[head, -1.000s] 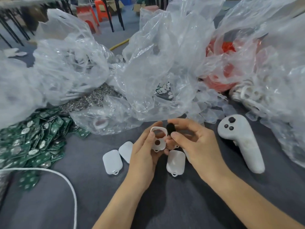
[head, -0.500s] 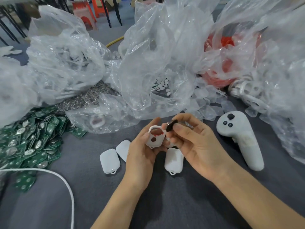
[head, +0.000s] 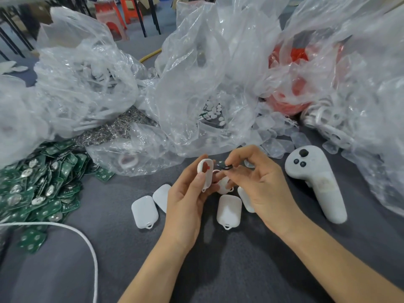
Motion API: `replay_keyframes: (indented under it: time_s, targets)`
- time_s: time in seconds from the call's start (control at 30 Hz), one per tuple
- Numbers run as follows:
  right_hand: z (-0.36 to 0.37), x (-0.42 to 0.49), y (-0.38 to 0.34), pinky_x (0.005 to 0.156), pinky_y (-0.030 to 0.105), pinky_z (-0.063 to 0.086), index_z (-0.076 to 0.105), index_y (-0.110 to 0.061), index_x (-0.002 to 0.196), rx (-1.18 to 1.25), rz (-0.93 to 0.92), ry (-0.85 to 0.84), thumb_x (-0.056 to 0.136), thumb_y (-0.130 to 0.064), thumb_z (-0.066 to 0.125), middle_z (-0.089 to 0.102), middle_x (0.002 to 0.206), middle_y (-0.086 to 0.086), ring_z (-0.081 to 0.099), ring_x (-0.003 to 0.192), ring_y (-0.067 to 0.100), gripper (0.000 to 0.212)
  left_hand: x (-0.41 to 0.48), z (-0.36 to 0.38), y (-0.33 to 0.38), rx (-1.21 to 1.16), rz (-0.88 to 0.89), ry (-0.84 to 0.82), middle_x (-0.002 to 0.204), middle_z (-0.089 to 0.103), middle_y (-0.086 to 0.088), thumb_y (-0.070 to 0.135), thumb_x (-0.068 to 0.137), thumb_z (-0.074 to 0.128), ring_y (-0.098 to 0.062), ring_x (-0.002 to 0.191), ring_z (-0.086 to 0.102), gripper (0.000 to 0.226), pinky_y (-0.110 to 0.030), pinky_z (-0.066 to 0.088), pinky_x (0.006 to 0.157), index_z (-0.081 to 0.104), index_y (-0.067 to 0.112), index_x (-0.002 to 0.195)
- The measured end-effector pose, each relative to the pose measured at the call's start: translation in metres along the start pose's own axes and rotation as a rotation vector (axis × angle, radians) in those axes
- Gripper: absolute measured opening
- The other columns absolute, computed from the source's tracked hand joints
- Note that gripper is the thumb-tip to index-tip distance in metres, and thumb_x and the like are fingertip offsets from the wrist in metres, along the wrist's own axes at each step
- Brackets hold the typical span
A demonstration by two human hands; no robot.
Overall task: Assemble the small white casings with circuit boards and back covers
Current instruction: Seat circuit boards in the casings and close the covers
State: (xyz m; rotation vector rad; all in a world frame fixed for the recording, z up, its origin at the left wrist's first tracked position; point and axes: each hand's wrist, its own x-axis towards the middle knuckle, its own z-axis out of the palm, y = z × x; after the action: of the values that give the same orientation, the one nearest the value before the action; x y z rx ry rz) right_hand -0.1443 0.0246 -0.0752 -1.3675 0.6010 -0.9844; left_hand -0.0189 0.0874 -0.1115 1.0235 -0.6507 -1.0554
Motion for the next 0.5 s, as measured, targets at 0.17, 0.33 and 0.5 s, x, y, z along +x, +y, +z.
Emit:
replay_keyframes:
  time_s: [0.17,0.33,0.5]
  targets:
    - [0.0011,-0.0019,0.0047,0.062,0.024,0.055,0.063,-0.013,0.086,-0.053,0.000,0.008,0.087,0.008,0.058,0.069,0.082,-0.001,0.069,0.074,0.017,0.021,-0.0022,0.0035,-0.0002,0.092,0.050,-0.003,0.113,0.070,-0.003,0.029,0.086,0.061,-0.021,0.108,0.066,0.038,-0.033,0.053,0.090,0.062,0.018,0.122]
    - [-0.0032,-0.0019,0.0085,0.063,0.021,0.053,0.067,-0.005,0.084,-0.017,0.091,0.080,0.088,0.010,0.052,0.071,0.076,0.006,0.067,0.065,0.017,0.022,-0.0070,0.0074,-0.0030,0.328,0.229,0.032,0.111,0.068,0.016,0.017,0.084,0.064,-0.003,0.106,0.064,0.039,-0.010,0.047,0.083,0.059,0.032,0.119]
    - [-0.0041,-0.0002,0.0058,0.065,0.016,0.052,0.068,-0.006,0.089,-0.140,0.099,0.091,0.088,0.003,0.059,0.072,0.081,0.002,0.069,0.075,0.011,0.013,-0.0099,0.0077,-0.0087,0.508,0.313,0.049,0.116,0.064,0.022,0.011,0.081,0.073,-0.001,0.111,0.059,0.053,-0.009,0.045,0.086,0.055,0.042,0.120]
